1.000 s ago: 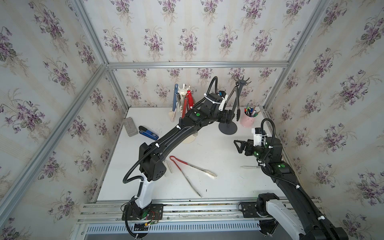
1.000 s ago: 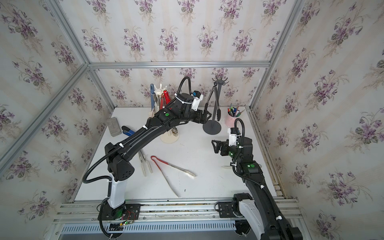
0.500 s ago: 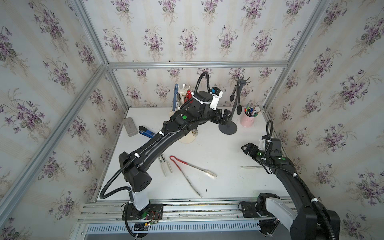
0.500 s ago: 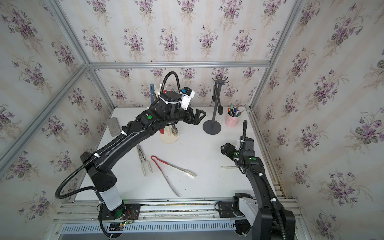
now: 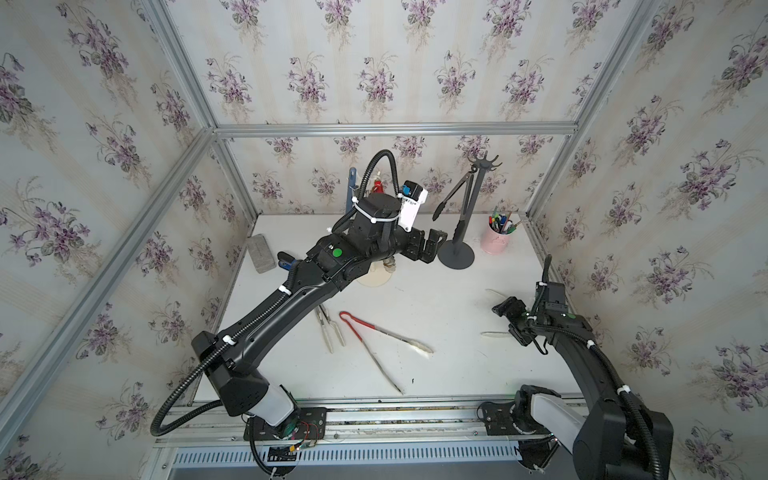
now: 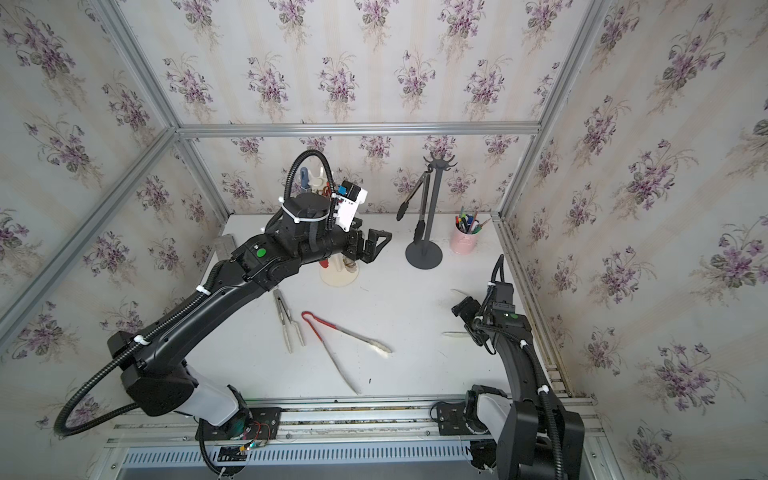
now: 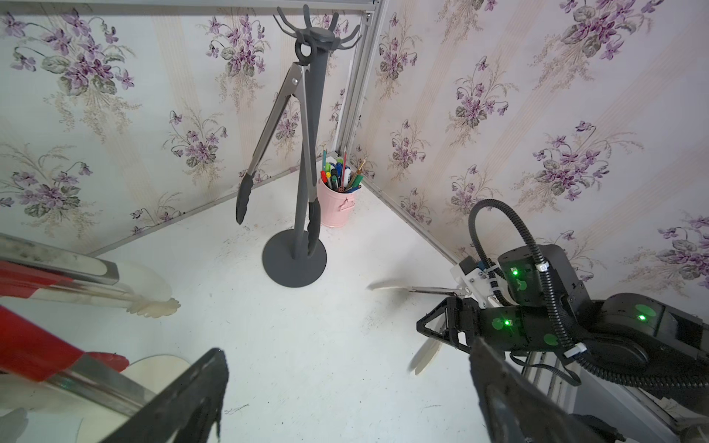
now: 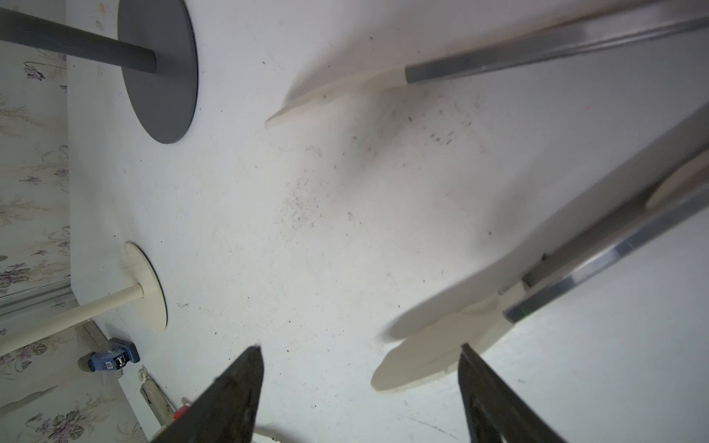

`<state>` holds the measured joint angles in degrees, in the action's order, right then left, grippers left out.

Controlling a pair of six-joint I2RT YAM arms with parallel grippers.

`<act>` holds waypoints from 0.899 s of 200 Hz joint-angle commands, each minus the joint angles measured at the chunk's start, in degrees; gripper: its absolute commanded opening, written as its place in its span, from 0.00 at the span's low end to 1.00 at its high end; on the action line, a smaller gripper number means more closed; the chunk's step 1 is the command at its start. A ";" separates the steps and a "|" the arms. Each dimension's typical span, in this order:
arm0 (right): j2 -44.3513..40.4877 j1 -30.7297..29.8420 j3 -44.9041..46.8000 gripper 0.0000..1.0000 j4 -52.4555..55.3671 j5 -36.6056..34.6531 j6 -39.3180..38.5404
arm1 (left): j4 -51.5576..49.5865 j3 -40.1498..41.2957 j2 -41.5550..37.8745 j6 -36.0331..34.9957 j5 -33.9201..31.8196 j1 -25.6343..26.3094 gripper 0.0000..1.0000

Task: Hang food tongs on kitchen utensil racks
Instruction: Pick up the food tongs from the center of the board.

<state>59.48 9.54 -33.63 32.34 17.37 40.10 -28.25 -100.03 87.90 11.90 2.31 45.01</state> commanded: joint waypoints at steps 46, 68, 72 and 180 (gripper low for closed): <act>0.91 2.59 2.93 0.78 1.19 0.80 1.12 | 1.10 5.38 -5.15 -2.73 -2.63 -0.09 0.99; 2.42 2.75 3.90 0.77 -0.56 0.70 1.12 | 1.09 6.98 -6.19 -3.18 -3.59 -0.19 0.99; 2.60 2.76 4.14 0.77 -0.96 0.69 1.20 | 1.16 7.25 -7.85 -3.13 -3.76 -0.15 0.99; 7.51 3.38 5.94 0.51 -6.53 -1.99 1.30 | 1.08 12.27 -12.88 -2.78 -6.03 -0.88 0.99</act>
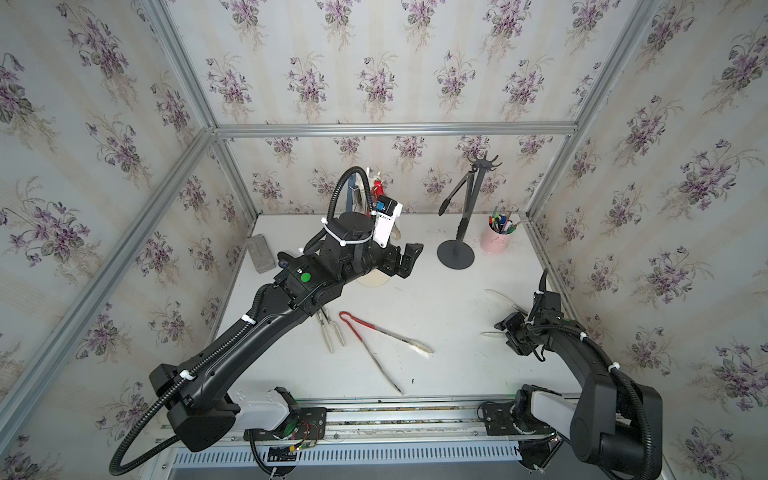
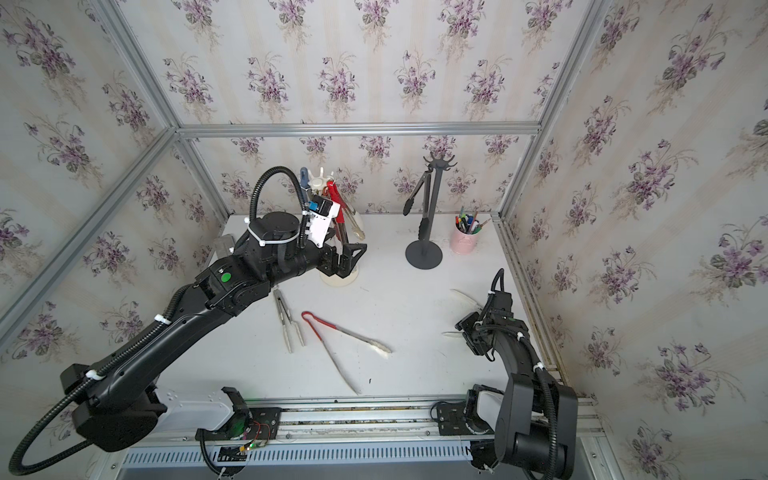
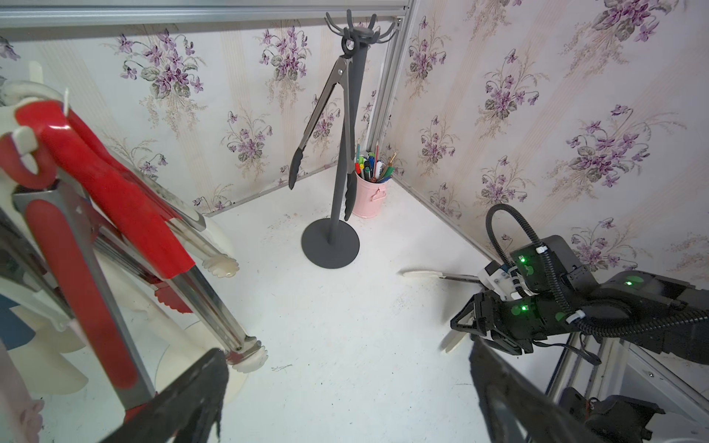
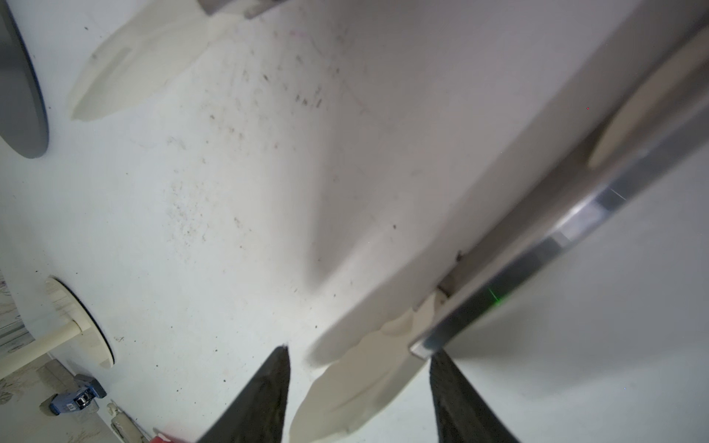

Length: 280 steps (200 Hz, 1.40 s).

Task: Hang food tongs on kitchen utensil racks
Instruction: Pick up the food tongs from the center of the board.

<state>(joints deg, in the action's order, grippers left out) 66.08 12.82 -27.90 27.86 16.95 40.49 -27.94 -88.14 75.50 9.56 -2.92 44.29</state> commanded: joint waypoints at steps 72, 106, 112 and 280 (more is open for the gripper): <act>2.63 0.19 -0.48 0.21 -2.98 -2.43 -0.71 | 0.70 3.39 -2.54 -0.51 -1.30 -1.05 0.99; 2.15 0.19 -0.84 0.09 -2.54 -2.34 -2.14 | 0.70 5.81 -3.91 0.02 -1.83 -1.44 0.99; 1.85 0.18 -0.88 0.07 -2.54 -2.39 -2.33 | 0.75 6.21 -4.04 0.04 -1.83 -1.49 0.99; -10.56 0.10 -8.80 0.00 -7.59 -11.15 -18.43 | 0.79 13.23 -4.96 2.81 0.25 -2.10 0.99</act>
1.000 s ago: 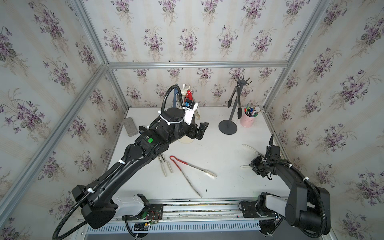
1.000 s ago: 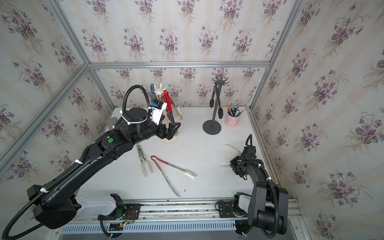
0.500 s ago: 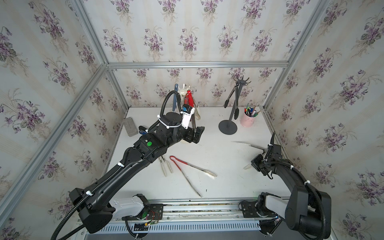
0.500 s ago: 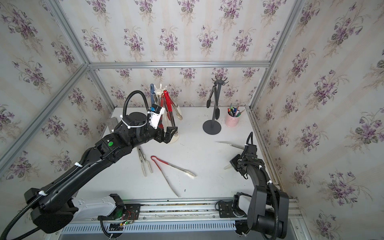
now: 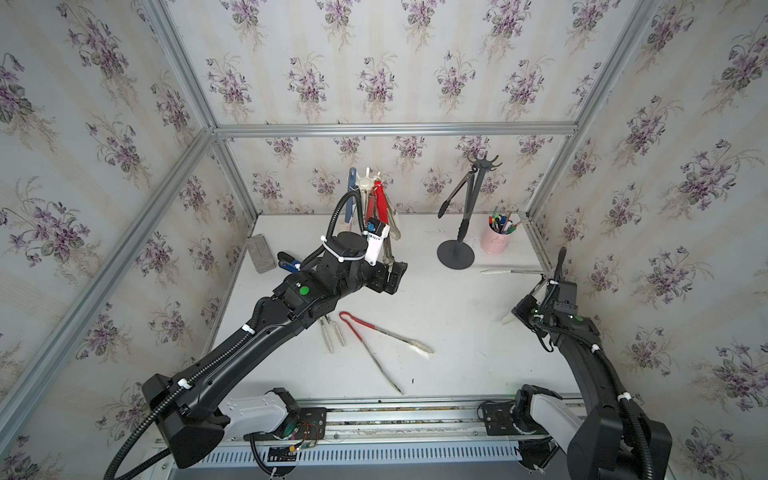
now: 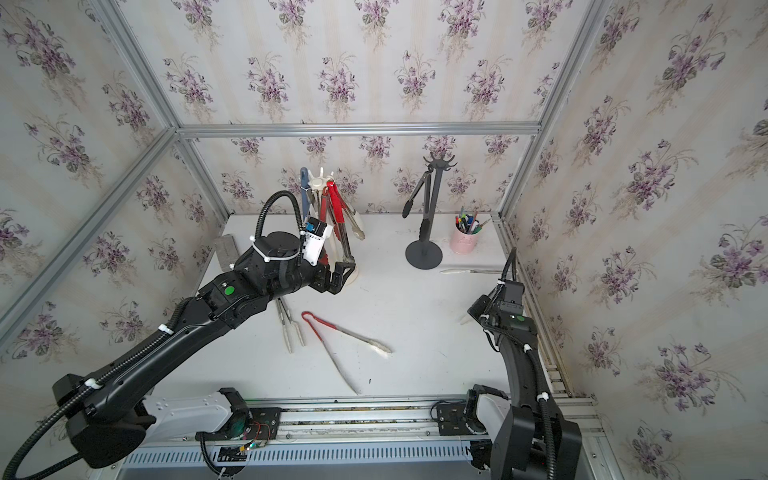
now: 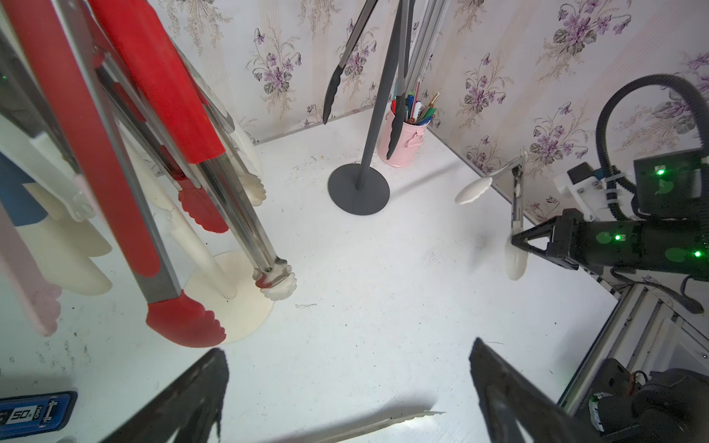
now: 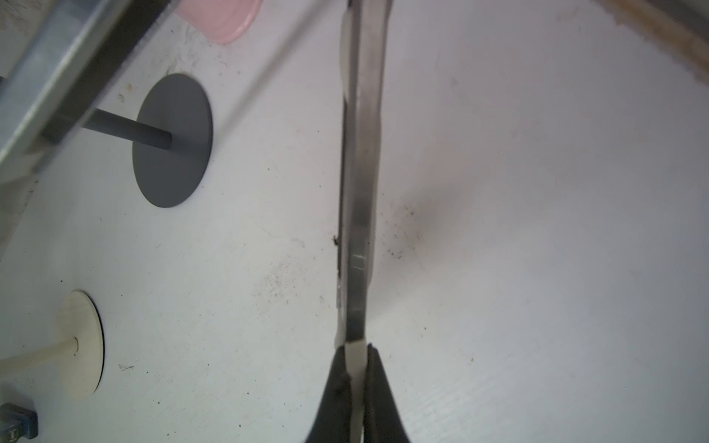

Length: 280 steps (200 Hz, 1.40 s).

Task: Hang food tongs on kitchen utensil racks
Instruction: Pick up the food tongs from the center of the board.

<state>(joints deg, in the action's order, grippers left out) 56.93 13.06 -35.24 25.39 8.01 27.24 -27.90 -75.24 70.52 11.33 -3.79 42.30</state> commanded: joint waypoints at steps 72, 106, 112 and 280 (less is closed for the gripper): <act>-3.37 -3.28 -4.82 0.00 -13.88 -4.04 -16.22 | 0.80 0.98 0.21 1.59 1.29 -0.12 0.99; -5.02 -4.63 -5.44 0.00 -19.03 -3.88 -20.60 | 0.85 1.31 0.01 1.76 1.13 -0.05 0.99; -5.13 -5.10 -5.63 0.00 -19.66 -3.88 -21.47 | 0.86 1.36 -0.03 1.76 1.10 -0.12 0.99; -0.47 -26.04 -12.69 0.00 -27.02 -18.91 -36.27 | 0.83 2.38 -0.44 1.78 0.45 -0.11 0.99</act>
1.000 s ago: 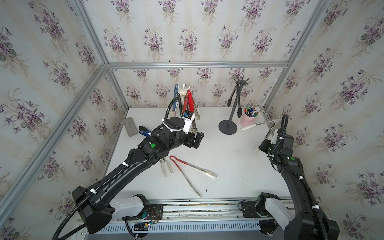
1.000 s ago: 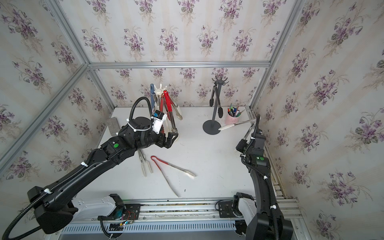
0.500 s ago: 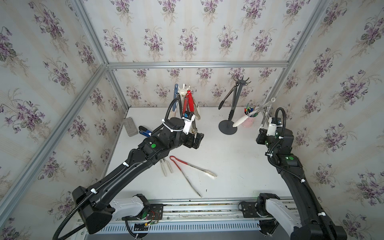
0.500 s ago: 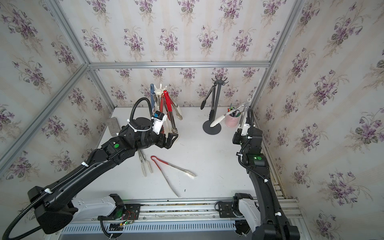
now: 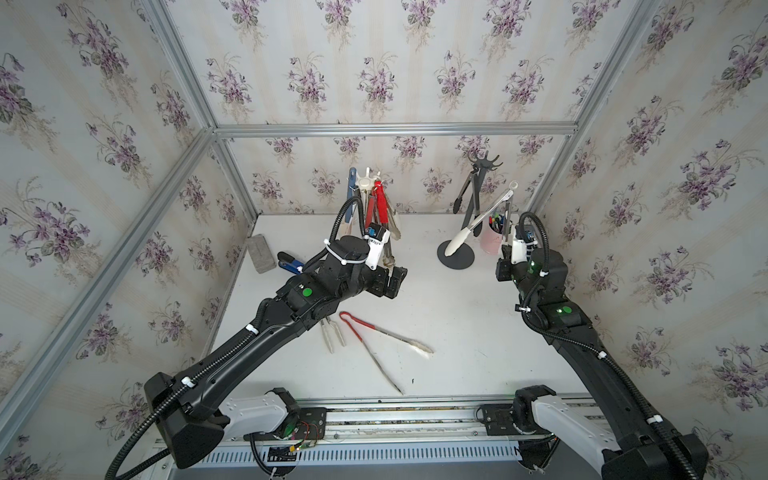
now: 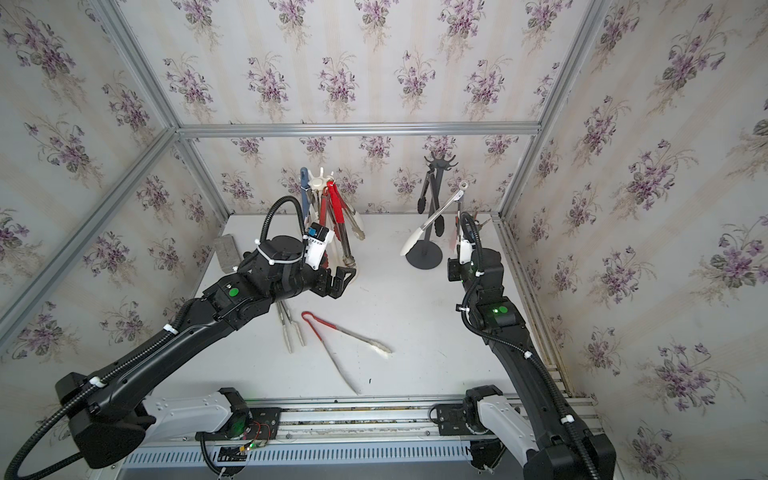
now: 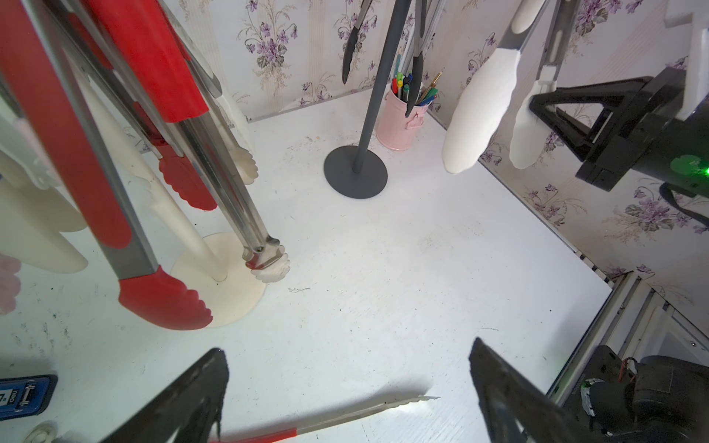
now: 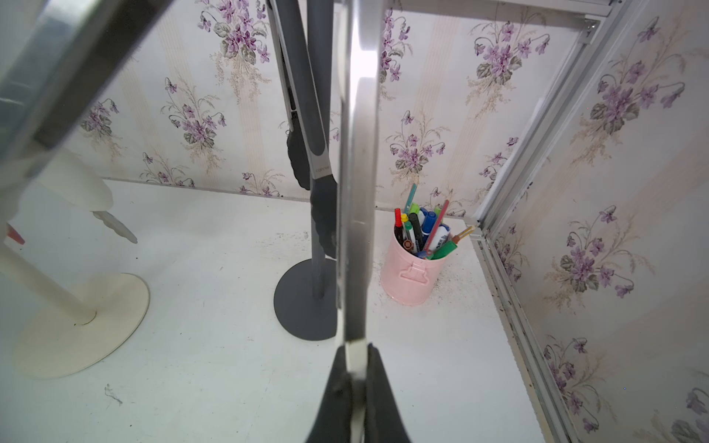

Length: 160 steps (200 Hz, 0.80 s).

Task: Hang food tongs on kitchen utensil racks
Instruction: Pick up the food tongs from the center of the board, then hang the food tongs on the rack.

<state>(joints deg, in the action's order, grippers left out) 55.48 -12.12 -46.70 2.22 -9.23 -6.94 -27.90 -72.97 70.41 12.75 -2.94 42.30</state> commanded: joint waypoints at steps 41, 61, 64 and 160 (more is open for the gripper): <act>3.86 -1.63 -4.19 0.00 -4.99 -1.14 -3.07 | 0.91 0.58 -0.78 0.39 -0.64 -0.12 0.99; 5.45 -1.93 -5.73 0.00 -5.38 -0.62 -3.47 | 0.83 0.80 -0.89 0.43 -0.75 -0.11 0.99; 5.69 -2.01 -5.97 0.00 -5.46 -0.53 -3.56 | 0.84 0.80 -0.89 0.46 -0.75 -0.11 0.99; 11.81 -3.96 -9.34 0.00 -5.09 -0.87 -3.17 | 0.87 2.30 -2.07 0.34 -1.72 -0.12 0.99</act>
<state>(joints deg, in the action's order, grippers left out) 66.24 -15.92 -54.94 -0.95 -9.74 -10.26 -27.90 -70.98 68.84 12.75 -3.86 42.30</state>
